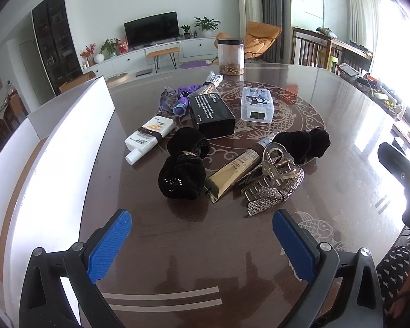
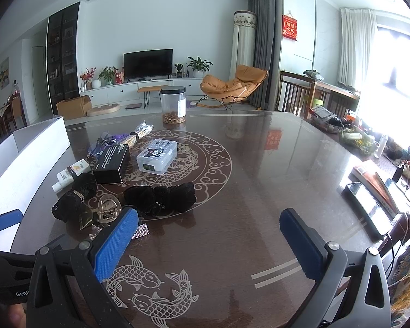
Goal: Organize objects
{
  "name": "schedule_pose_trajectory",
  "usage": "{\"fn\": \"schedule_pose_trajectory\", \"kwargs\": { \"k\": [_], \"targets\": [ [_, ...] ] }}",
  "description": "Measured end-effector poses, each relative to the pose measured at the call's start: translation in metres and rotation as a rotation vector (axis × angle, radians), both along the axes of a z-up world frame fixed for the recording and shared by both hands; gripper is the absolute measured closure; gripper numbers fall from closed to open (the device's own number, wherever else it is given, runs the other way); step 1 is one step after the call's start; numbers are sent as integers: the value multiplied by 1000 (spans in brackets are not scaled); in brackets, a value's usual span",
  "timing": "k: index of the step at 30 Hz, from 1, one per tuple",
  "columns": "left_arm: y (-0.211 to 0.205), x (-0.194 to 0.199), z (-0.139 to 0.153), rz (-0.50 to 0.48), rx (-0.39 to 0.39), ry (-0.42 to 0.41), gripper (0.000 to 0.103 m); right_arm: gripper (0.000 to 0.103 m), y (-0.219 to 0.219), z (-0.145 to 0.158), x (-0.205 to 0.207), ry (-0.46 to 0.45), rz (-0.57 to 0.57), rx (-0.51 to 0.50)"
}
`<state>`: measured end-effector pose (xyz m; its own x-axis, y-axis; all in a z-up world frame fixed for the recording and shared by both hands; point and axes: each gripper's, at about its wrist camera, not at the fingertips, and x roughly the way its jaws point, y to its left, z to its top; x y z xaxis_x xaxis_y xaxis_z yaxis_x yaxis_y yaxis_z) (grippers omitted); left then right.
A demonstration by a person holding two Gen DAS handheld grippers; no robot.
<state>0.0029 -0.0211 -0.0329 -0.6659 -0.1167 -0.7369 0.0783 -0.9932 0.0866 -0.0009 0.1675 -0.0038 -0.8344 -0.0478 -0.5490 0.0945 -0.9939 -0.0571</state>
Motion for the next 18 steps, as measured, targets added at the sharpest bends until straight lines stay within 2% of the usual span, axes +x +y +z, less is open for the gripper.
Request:
{"fn": "schedule_pose_trajectory", "kwargs": {
  "k": [18],
  "targets": [
    [-4,0,-6,7,3,-16,0,0,0,0,0,-2,1,2]
  ]
}}
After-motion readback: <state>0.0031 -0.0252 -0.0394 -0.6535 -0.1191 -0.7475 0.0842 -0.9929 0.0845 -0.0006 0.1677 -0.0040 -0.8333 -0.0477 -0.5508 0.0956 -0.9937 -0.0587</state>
